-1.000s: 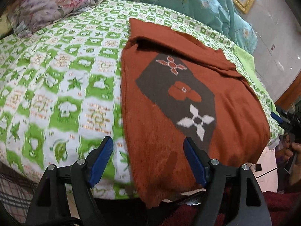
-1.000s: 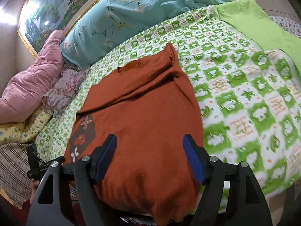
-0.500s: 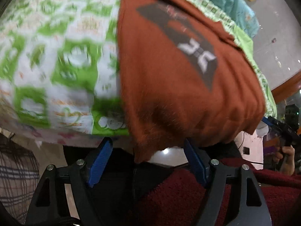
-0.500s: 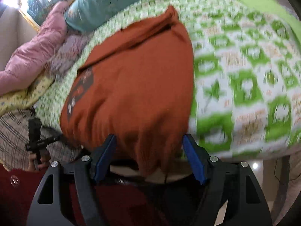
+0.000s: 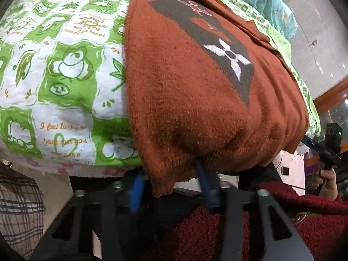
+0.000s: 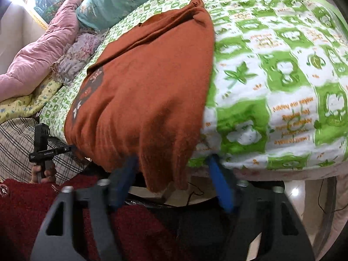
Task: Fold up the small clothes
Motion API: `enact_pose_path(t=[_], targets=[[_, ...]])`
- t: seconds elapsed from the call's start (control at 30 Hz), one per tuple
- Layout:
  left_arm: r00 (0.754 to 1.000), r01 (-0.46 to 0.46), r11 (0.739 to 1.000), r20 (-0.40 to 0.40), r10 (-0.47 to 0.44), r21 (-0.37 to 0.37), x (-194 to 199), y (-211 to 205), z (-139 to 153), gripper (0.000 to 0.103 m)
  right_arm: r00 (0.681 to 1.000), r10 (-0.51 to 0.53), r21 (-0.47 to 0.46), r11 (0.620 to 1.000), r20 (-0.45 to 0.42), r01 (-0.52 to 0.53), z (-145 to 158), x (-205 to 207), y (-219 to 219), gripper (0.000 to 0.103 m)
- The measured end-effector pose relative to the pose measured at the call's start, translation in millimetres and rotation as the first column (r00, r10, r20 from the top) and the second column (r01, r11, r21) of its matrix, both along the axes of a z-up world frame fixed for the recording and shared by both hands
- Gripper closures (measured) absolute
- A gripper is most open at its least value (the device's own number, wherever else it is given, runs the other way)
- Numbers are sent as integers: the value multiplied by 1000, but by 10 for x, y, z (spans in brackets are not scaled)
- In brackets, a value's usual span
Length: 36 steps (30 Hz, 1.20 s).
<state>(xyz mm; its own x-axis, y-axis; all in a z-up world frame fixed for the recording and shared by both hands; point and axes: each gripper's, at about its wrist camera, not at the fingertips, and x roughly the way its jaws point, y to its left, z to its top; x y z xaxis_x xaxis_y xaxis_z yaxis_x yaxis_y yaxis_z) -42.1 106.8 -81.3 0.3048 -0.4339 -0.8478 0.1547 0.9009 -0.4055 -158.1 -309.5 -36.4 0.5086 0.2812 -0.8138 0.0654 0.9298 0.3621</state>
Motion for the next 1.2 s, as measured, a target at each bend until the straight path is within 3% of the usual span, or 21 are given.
enact_pose_path(t=[0.03, 0.07, 0.13, 0.2, 0.23, 0.4, 0.57, 0.7, 1.03, 1.2], targets=[[1000, 13, 1000, 3, -13, 1, -11, -23, 2, 73, 1000, -11, 12, 1000, -7, 11, -28, 4, -35, 69], [1000, 20, 1000, 5, -20, 2, -15, -40, 4, 76, 1000, -29, 42, 999, -12, 30, -63, 1, -87, 73], [999, 42, 999, 20, -42, 9, -36, -83, 24, 89, 999, -52, 94, 994, -7, 53, -92, -14, -146, 73], [997, 56, 998, 44, -58, 25, -61, -126, 60, 94, 999, -48, 76, 996, -5, 48, -84, -15, -99, 80], [996, 65, 997, 57, -67, 32, -75, -141, 81, 97, 999, -36, 58, 998, -10, 37, -85, -2, -60, 97], [984, 99, 995, 149, -99, 9, -268, -42, 392, 98, 999, 25, 89, 996, 35, -28, 115, -61, 81, 98], [958, 63, 992, 285, -30, -106, -296, 143, 840, 98, 974, -3, 228, 972, 229, -51, 601, -115, -3, 98], [929, 27, 987, 368, 33, -158, -198, 234, 1120, 98, 939, -39, 277, 959, 343, -61, 914, -102, -88, 99], [863, -4, 974, 492, 117, -225, 344, 208, 1573, 98, 871, -72, 312, 945, 485, -96, 1290, 283, -138, 99], [860, -44, 976, 490, 146, -213, 879, 182, 1554, 98, 872, -103, 276, 961, 479, -38, 1262, 801, -239, 99]])
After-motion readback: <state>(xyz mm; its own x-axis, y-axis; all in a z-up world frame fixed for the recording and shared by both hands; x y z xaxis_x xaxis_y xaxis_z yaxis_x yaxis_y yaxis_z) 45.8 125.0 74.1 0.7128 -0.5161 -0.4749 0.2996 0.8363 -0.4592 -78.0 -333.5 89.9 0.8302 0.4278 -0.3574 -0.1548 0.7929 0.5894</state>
